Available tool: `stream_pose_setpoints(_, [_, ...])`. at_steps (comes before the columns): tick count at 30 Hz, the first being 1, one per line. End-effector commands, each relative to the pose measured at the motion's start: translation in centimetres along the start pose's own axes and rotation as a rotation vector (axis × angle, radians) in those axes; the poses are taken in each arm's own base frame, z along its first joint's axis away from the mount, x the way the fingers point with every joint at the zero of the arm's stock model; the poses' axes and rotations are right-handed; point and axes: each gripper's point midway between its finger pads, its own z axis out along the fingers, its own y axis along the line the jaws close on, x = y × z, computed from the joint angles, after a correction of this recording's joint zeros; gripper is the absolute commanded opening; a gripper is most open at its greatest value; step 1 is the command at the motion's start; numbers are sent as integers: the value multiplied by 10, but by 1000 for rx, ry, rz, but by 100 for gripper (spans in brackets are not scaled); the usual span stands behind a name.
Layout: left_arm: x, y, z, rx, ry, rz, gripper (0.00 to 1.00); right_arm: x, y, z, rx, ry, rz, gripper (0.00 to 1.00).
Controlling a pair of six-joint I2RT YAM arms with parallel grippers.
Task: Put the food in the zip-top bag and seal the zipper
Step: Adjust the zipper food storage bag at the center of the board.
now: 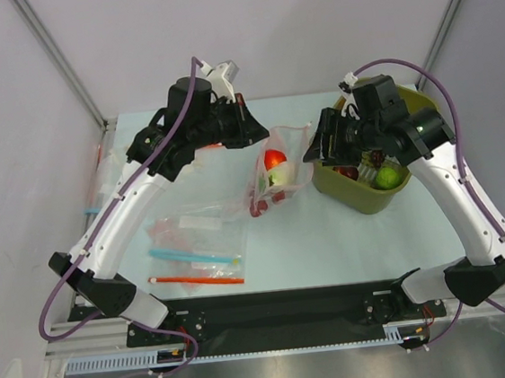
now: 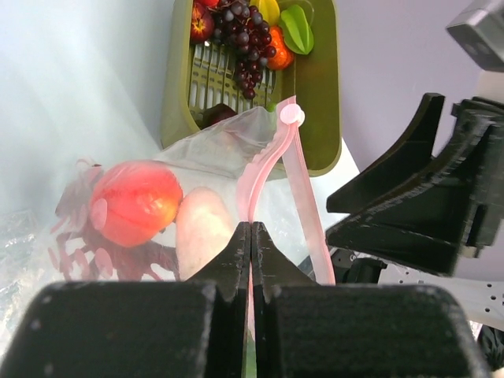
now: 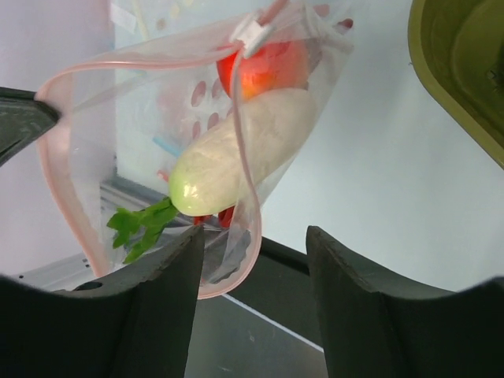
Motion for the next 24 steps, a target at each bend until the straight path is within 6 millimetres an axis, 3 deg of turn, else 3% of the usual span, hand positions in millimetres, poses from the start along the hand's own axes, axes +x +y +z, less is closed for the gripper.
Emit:
stream_pose_setpoints(1, [-26, -21, -16, 50, -84, 26, 0, 1, -5, 5, 17, -5, -11, 58])
stream_pose_setpoints(6, [-25, -21, -16, 47, -79, 28, 0, 2, -1, 18, -8, 19, -12, 47])
stream_pose_setpoints(7, [-24, -20, -16, 46, -76, 27, 1, 0, 1, 20, -18, 19, -15, 42])
stream_pose_setpoints(8, [-23, -20, -16, 44, -72, 23, 0, -2, 5, 19, -32, 19, -18, 29])
stream_pose_setpoints(13, [-17, -17, -14, 37, -49, 25, 0, -15, 17, 18, -53, 2, -43, 0])
stream_pose_setpoints(19, [-4, -10, -9, 22, 9, 42, 2, -30, 29, 13, -81, -45, -49, 0])
stream_pose_setpoints(22, [6, -5, -7, 11, 59, 52, 32, -31, 31, 18, -91, -36, -37, 0])
stream_pose_setpoints(23, [8, -4, -7, 8, 69, 63, 47, -31, 31, 19, -92, -35, -31, 0])
stream_pose_setpoints(24, [13, 0, -6, -2, 93, 64, 52, -32, 33, 20, -101, -39, -31, 0])
